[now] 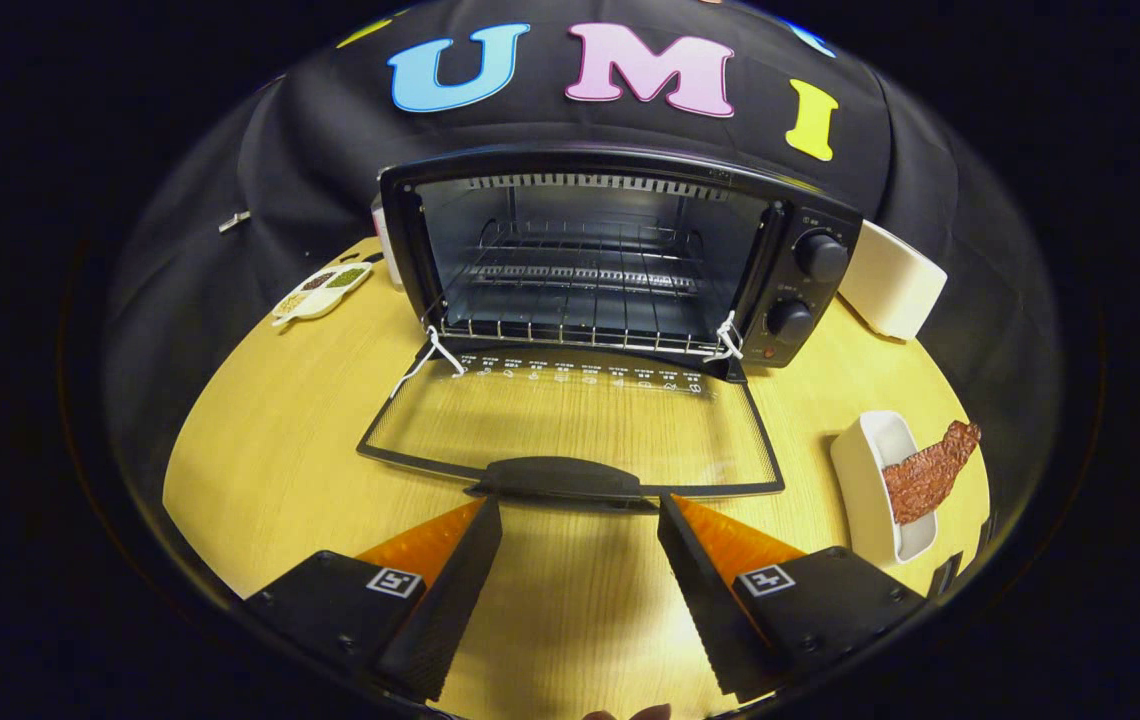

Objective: Open the toaster oven, put the food inside, and close the toaster oven door.

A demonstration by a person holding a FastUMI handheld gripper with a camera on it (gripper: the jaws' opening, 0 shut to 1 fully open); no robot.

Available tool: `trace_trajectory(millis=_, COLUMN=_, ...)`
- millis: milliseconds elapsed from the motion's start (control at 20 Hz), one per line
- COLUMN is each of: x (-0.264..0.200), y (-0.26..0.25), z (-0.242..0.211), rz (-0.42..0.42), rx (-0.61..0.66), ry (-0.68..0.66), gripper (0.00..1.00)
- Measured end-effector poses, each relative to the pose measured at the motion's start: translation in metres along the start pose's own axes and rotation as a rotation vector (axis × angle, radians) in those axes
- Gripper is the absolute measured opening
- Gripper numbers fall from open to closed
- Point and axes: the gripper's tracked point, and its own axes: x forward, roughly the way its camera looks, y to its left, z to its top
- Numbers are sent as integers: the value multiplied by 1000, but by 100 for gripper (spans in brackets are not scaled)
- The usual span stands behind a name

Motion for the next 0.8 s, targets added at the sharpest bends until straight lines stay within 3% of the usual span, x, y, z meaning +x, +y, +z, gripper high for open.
trace_trajectory(millis=450, x=-51, y=1, z=64, rz=107, rx=28, ry=-187, gripper=98)
trace_trajectory(millis=800, x=-109, y=-47, z=108, rz=144, rx=48, ry=-312, gripper=98)
